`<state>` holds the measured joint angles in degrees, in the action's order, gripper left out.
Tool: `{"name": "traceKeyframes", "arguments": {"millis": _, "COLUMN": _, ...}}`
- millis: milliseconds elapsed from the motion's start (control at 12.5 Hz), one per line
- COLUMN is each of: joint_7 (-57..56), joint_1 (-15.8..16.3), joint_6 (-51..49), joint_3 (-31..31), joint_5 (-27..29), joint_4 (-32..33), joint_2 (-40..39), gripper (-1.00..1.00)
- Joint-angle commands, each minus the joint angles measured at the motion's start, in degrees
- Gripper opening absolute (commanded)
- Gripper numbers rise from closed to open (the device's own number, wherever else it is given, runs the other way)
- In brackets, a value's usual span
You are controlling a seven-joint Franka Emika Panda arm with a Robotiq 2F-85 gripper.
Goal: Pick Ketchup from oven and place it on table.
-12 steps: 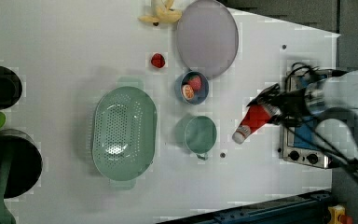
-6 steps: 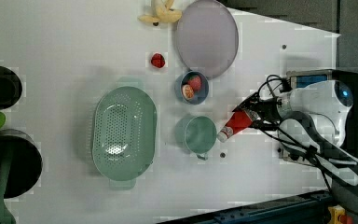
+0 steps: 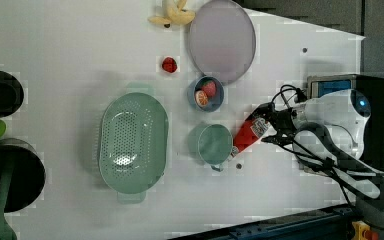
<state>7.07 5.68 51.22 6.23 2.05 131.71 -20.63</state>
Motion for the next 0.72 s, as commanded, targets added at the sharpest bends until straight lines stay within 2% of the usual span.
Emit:
{"name": "traceKeyframes", "arguments": {"millis": 80, "joint_7": 3.42, "joint_1": 1.16, "joint_6": -0.86, "joint_3": 1.03, "joint_5": -0.15, "joint_4": -3.82, "joint_2": 11.07, "gripper": 1.0}}
{"name": "traceKeyframes", "arguments": {"millis": 240, "joint_7": 3.42, "joint_1": 1.16, "joint_6": -9.41, "joint_3": 1.04, "joint_5": -0.15, "joint_4": -7.09, "joint_2": 17.7, "gripper": 1.0}}
{"name": "traceKeyframes", "arguments": {"millis": 400, "joint_7": 3.42, "joint_1": 1.17, "joint_6": -20.06, "joint_3": 0.92, "joint_5": -0.16, "joint_4": -13.0, "joint_2": 23.59, "gripper": 1.0}}
{"name": "traceKeyframes", "arguments": {"millis": 720, "joint_7": 3.41, "joint_1": 1.17, "joint_6": -40.48, "joint_3": 0.92, "joint_5": -0.3, "joint_4": -25.69, "joint_2": 29.34, "gripper": 1.0}}
